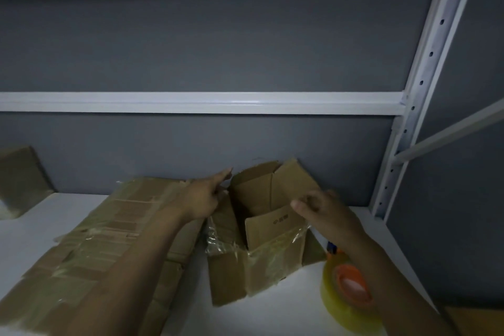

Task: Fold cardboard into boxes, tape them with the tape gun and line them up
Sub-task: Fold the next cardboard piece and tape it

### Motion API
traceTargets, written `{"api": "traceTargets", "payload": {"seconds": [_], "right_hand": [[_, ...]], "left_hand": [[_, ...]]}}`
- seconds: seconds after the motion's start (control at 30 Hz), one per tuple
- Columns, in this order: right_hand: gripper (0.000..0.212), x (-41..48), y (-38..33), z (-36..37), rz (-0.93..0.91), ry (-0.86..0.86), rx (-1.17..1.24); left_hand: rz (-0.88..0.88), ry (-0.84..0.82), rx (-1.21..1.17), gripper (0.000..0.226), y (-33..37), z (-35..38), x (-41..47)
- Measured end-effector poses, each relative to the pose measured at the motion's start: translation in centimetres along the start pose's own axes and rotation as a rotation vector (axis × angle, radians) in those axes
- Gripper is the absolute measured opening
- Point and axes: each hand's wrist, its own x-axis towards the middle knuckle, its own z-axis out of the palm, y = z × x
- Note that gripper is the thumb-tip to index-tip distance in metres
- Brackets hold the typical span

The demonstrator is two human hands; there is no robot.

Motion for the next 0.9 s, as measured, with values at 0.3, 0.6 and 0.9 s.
{"api": "traceTargets", "payload": {"seconds": [0.3, 0.6, 0.9], "right_hand": [[0.083, 0.6, -0.6, 3.8, -0.008, 0.208, -0.306], [0.068, 0.6, -0.7, 5.4, -0.341, 0.282, -0.221], [0.061, 0.8, 0.8, 5.6, -0.289, -0.117, 0.181]], "left_hand": [[-0.169, -0.115, 0.275, 0.034, -1.3, 1.8, 2.1], [0.040, -0.268, 0.278, 0.039, -1.3, 1.9, 2.2], [0.039, 0.413, -0.313, 0.024, -0.4, 2.8, 2.4]]}}
